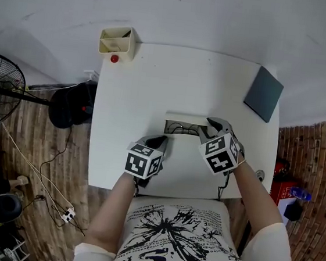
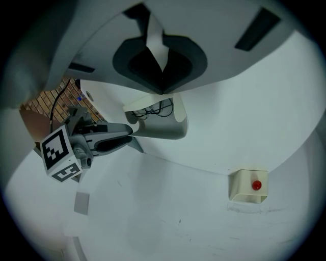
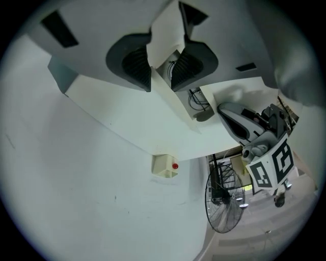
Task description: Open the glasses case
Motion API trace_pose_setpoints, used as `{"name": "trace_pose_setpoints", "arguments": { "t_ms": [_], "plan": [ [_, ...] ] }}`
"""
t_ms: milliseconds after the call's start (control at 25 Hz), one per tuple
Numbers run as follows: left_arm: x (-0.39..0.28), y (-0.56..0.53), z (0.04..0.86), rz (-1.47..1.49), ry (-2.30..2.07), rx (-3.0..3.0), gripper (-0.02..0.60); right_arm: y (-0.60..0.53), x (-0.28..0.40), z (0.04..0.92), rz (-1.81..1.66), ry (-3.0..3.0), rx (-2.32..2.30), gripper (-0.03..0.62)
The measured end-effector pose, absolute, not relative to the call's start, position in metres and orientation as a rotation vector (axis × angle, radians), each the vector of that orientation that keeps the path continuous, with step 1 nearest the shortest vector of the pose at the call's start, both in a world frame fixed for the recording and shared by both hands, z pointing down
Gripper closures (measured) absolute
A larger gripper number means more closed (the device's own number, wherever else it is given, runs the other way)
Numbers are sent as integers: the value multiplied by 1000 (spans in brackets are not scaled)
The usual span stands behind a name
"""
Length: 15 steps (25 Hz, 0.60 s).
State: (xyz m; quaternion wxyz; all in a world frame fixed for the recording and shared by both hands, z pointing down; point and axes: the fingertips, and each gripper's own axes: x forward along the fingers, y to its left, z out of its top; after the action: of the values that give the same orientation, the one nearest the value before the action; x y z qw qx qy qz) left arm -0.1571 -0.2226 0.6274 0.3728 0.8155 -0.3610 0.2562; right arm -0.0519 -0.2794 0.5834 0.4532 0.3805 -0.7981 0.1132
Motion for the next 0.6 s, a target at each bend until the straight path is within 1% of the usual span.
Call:
{"name": "trace_pose_setpoints", "arguments": {
  "t_ms": [240, 600],
  "plan": [
    [-157, -222, 627, 651, -914, 2085, 568, -293, -51, 582, 281, -1975, 976, 457],
    [-158, -223, 628, 649, -902, 2075, 568, -320, -49, 586, 245, -1969, 1030, 445]
  ]
}}
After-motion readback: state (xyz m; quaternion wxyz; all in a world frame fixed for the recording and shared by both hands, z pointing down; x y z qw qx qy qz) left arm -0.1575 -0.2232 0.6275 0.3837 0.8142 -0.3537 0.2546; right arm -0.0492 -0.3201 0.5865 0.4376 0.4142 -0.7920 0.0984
